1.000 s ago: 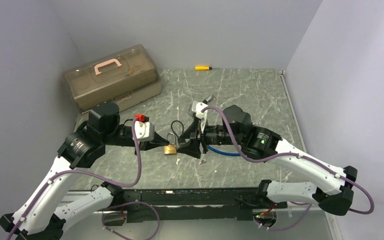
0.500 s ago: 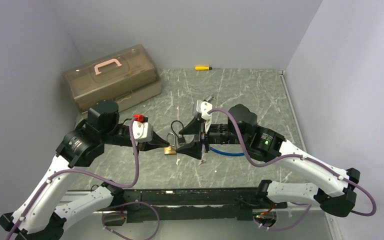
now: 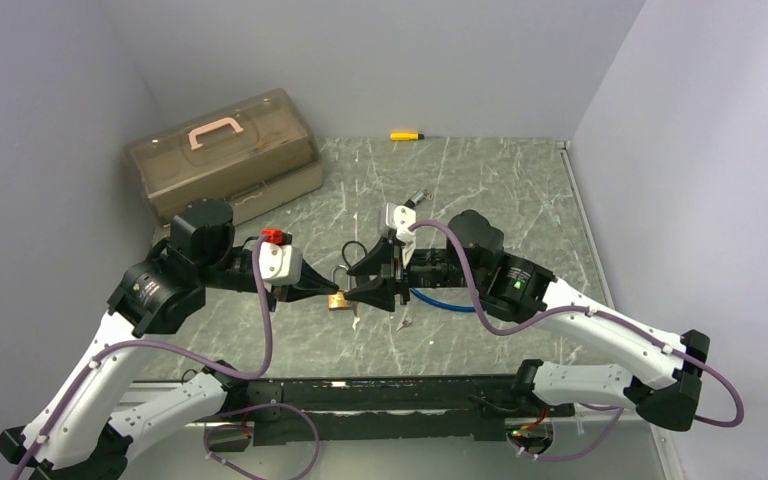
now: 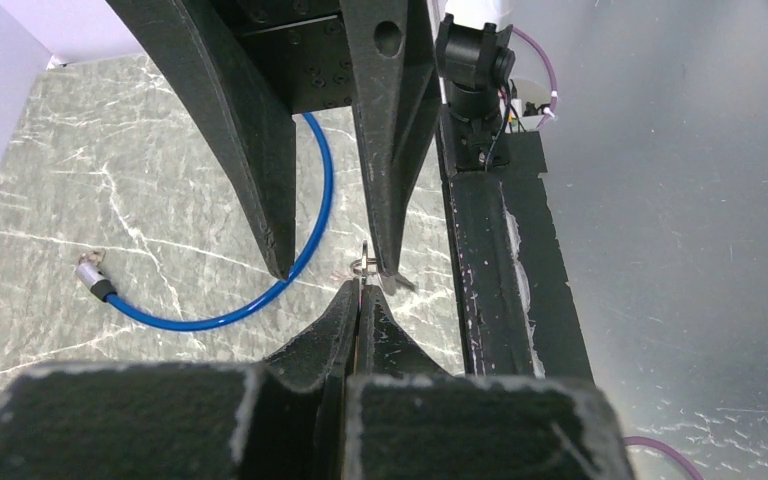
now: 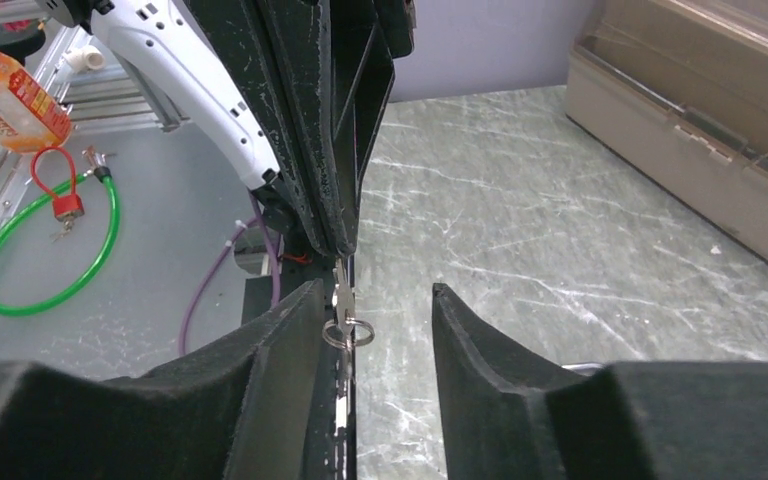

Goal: Unlock with the key

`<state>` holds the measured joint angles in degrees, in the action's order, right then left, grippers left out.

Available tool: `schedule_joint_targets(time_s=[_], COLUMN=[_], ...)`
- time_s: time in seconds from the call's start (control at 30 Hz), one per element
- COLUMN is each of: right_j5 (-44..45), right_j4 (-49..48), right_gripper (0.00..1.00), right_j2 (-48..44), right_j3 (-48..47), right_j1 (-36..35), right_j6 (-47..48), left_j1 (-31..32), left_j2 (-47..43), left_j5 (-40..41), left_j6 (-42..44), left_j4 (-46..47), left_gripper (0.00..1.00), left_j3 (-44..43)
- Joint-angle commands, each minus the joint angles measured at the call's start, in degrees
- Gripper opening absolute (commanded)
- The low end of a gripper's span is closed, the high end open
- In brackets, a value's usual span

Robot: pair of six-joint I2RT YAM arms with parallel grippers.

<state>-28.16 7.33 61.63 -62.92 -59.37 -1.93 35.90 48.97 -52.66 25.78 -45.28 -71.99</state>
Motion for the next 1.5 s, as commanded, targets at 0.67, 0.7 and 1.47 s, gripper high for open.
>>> schedule_joint_targets(time_s=[0.67, 0.7, 1.47], right_j5=[-5.22, -5.27, -6.49], right_j4=[-6.19, -6.76, 3.53], right_gripper=[0.0, 0.0, 0.0], right_j2=[1.44, 1.34, -6.63], right_j3=[0.94, 1.16, 10.38], right_j1=[2.11, 2.37, 13.09], right_j6=[-1.36, -1.81, -9.15], left_j1=[-0.33, -0.31, -7.43], left_j2=[-0.17, -0.19, 7.28], left_j5=[-1.72, -1.67, 11.55], left_j6=[-1.89, -1.98, 25.99], left_j4=[2.42, 2.42, -13.07], left_gripper=[0.0, 0.0, 0.99], left_j3=[-2.24, -2.12, 0.93])
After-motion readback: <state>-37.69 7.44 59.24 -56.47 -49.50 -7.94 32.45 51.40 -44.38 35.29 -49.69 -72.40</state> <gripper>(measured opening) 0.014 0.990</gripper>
